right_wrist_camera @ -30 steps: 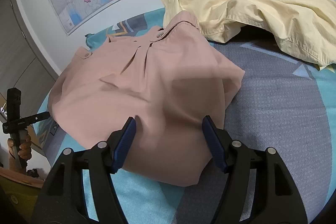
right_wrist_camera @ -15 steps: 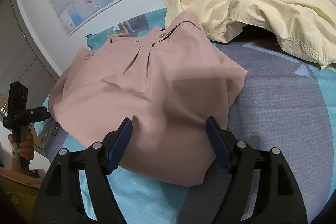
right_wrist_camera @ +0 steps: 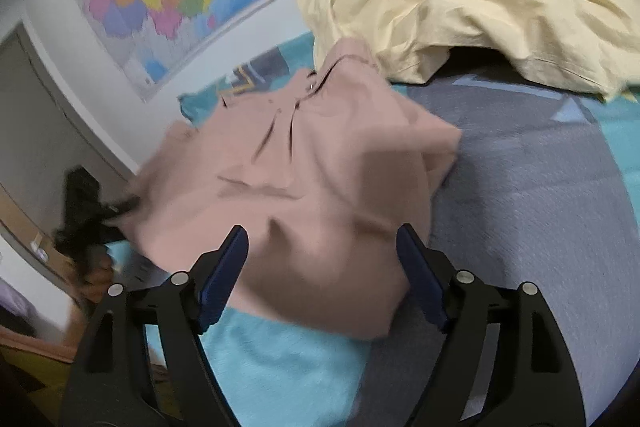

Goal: Fold large clothes

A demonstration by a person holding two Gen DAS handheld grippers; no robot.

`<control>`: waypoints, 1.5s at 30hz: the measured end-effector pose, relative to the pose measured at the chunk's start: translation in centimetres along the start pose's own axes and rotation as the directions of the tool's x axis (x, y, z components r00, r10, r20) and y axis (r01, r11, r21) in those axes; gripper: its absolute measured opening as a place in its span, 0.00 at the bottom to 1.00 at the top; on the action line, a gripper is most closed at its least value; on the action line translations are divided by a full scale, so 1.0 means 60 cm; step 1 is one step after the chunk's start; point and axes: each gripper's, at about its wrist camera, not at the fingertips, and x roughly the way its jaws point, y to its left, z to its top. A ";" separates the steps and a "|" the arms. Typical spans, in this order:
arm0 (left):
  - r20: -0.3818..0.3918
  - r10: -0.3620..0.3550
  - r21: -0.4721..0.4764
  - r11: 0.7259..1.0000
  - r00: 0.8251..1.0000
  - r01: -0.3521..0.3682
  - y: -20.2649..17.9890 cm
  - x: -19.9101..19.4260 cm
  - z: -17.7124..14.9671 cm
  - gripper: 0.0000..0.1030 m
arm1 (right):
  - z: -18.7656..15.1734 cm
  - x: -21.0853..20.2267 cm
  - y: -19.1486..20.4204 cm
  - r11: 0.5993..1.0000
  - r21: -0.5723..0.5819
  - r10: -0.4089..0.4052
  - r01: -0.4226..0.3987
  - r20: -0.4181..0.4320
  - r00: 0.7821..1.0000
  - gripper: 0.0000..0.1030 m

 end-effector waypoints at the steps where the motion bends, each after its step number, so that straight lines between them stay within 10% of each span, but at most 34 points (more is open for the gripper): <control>1: 0.003 0.035 0.035 0.999 0.999 -0.035 -0.009 0.006 0.000 0.89 | -0.001 -0.011 -0.004 1.000 0.015 -0.001 0.001 0.009 1.000 0.77; 8: 0.014 0.105 0.089 0.990 0.994 -0.105 -0.014 0.018 0.008 0.80 | -0.024 -0.024 -0.054 0.986 0.162 -0.021 0.027 -0.036 0.999 0.82; 36: 0.014 0.134 0.074 0.988 0.991 -0.135 -0.015 0.058 0.060 0.91 | 0.074 0.162 0.010 0.988 0.018 0.157 -0.156 -0.115 0.981 0.87; 45: 0.026 0.209 0.071 0.975 0.978 -0.210 -0.022 0.063 0.060 0.79 | 0.083 0.182 0.002 0.987 0.043 0.158 -0.153 -0.137 0.978 0.57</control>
